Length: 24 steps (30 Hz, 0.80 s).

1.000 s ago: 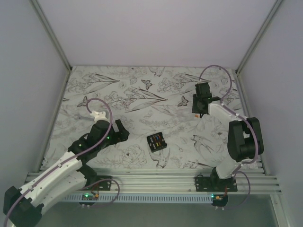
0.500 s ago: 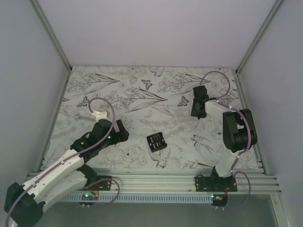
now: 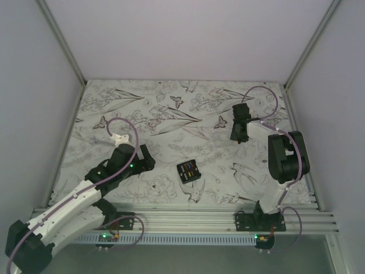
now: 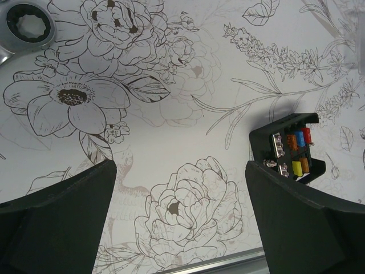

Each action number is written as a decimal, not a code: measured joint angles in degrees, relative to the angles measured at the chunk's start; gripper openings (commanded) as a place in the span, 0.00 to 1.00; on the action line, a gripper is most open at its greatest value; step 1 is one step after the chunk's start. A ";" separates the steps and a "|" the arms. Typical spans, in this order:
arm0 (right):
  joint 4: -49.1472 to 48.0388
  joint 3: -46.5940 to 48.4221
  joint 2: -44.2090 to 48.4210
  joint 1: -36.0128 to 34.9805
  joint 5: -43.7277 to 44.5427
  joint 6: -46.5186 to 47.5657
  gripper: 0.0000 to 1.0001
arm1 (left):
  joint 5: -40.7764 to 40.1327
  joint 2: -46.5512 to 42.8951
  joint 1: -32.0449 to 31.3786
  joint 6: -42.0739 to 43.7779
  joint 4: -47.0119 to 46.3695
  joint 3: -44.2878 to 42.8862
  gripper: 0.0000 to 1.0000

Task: Snap on the fuse box
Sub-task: Move the fuse to the center of the board.

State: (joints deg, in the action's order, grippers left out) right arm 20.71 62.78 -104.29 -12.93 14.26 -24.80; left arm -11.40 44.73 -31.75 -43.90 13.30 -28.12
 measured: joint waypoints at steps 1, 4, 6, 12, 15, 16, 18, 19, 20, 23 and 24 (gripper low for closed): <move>0.02 0.00 -0.02 0.02 0.13 -0.11 0.34 | 0.00 0.00 0.00 0.00 0.00 0.00 1.00; -0.02 0.00 -0.09 0.15 0.44 -0.46 0.35 | 0.02 0.00 0.00 0.00 0.00 0.00 1.00; -0.13 0.02 -0.13 0.22 0.66 -0.81 0.35 | 0.02 0.00 0.00 0.02 0.00 0.00 1.00; -0.96 0.04 -0.44 0.35 1.29 -1.40 0.31 | 0.24 0.00 0.00 0.00 0.00 0.00 1.00; -1.27 0.09 -0.59 0.37 1.38 -1.42 0.28 | 0.52 0.00 0.11 0.02 0.00 0.00 1.00; -1.36 0.13 -0.66 0.37 1.44 -1.40 0.27 | 0.63 0.00 0.20 0.00 0.00 0.00 1.00; -1.62 0.15 -0.68 0.37 1.53 -1.38 0.27 | 0.83 0.00 0.26 0.00 0.00 0.00 1.00; -1.68 0.15 -0.66 0.37 1.53 -1.31 0.27 | 0.87 0.00 0.26 0.00 0.00 0.00 1.00; -1.70 0.15 -0.66 0.39 1.49 -1.14 0.27 | 0.94 0.00 0.26 0.00 0.00 0.00 1.00; -1.60 0.04 -0.46 0.42 1.18 0.17 0.27 | 1.07 0.00 0.26 0.00 0.00 -0.02 1.00; -1.44 -0.11 -0.28 0.44 0.96 0.48 0.27 | 1.09 0.02 0.26 0.00 -0.02 0.00 1.00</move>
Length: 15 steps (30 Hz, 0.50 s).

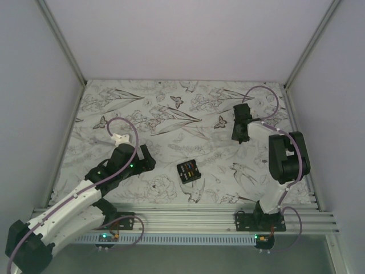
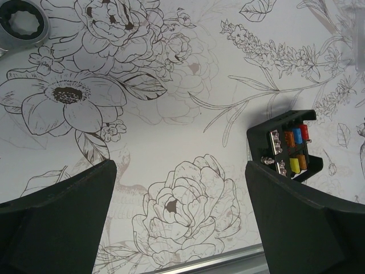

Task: Snap on the fuse box
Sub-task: Move the fuse to the center of the board.

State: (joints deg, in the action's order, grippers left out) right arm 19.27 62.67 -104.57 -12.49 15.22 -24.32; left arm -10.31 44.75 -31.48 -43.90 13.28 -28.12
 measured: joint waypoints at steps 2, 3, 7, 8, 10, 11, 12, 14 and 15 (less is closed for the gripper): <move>0.42 -1.05 0.96 0.04 -0.63 0.98 0.27 | 0.15 0.24 0.00 0.00 -0.07 -0.02 1.00; 0.48 -2.12 1.86 0.07 -1.05 1.33 0.27 | 0.22 0.37 0.00 0.00 -0.09 0.00 1.00; 1.33 -7.72 7.02 0.07 -3.21 1.81 0.27 | 0.39 0.63 0.00 0.00 -0.24 0.00 1.00; 1.57 -9.22 8.41 0.04 -3.80 1.84 0.27 | 0.39 0.63 0.00 0.00 -0.33 0.00 1.00; 2.32 -12.39 11.50 -0.02 -5.05 1.79 0.27 | 0.42 0.63 0.00 0.00 -0.39 0.00 1.00; 2.82 -13.81 13.03 -0.15 -5.57 1.79 0.27 | 0.42 0.63 0.00 0.00 -0.39 0.00 1.00; 3.34 -15.26 14.58 -0.39 -6.10 1.77 0.27 | 0.42 0.72 0.00 0.00 -0.42 0.00 1.00; 4.52 -17.73 17.44 -1.64 -6.95 1.57 0.27 | 0.59 1.01 0.00 -0.02 -0.44 0.00 1.00; 5.03 -18.64 18.53 -2.56 -7.39 1.46 0.27 | 0.70 1.14 0.00 0.00 -0.44 0.00 1.00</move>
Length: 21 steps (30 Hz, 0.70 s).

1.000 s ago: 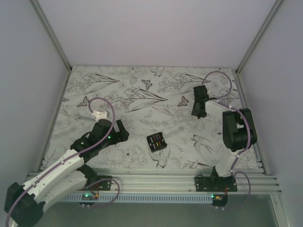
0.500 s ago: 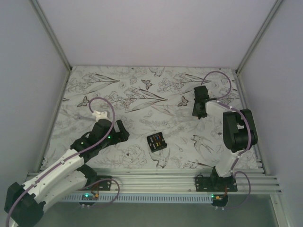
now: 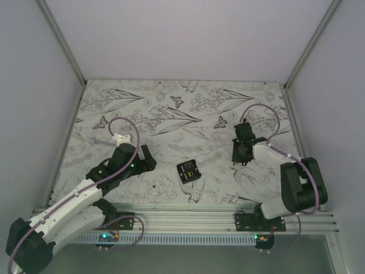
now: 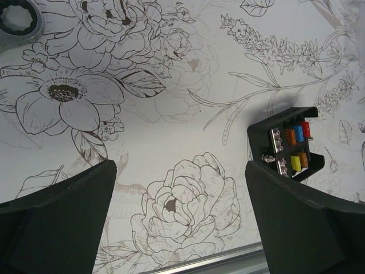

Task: Snap on the fuse box
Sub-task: Move the fuse to the center of the board.

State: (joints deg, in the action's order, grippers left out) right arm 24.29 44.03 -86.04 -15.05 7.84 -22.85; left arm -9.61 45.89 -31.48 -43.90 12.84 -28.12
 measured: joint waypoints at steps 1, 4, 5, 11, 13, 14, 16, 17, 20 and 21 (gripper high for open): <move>0.39 -0.76 0.92 -1.14 -0.44 -0.11 0.27 | 0.15 0.11 0.00 -0.02 -0.02 0.00 1.00; 1.66 -2.14 2.82 -5.73 -1.33 -0.50 0.27 | 0.55 0.26 0.00 -0.02 -0.11 0.00 1.00; 2.12 -2.19 3.04 -7.72 -1.57 -0.57 0.28 | 0.59 0.26 0.00 -0.02 -0.22 0.00 1.00; 3.61 -2.16 3.23 -15.06 -1.27 -1.73 0.30 | 0.74 0.24 0.04 -0.02 -0.70 -0.02 1.00; 4.46 -2.16 3.63 -15.15 -0.39 -2.29 0.32 | 0.76 0.24 0.04 -0.02 -0.79 -0.02 1.00; 4.83 -2.19 3.91 -15.15 0.04 -2.64 0.33 | 0.76 0.24 0.04 -0.02 -0.81 0.00 1.00; 5.25 -2.23 4.39 -15.17 0.92 -3.45 0.35 | 0.76 0.24 0.04 -0.02 -0.81 0.00 1.00; 5.33 -2.23 4.48 -15.26 1.20 -3.69 0.37 | 0.76 0.24 0.04 -0.02 -0.81 0.00 1.00; 5.73 -2.23 4.52 -15.98 2.27 -4.76 0.39 | 0.79 0.24 0.04 -0.02 -0.83 0.00 1.00; 5.81 -2.23 4.52 -16.28 2.54 -5.05 0.41 | 0.81 0.26 0.04 -0.02 -0.81 0.00 1.00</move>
State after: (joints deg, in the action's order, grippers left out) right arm 30.11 41.80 -81.52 -31.33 10.37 -27.90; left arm -8.80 46.15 -31.44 -43.92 12.03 -28.12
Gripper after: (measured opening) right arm 0.379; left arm 0.996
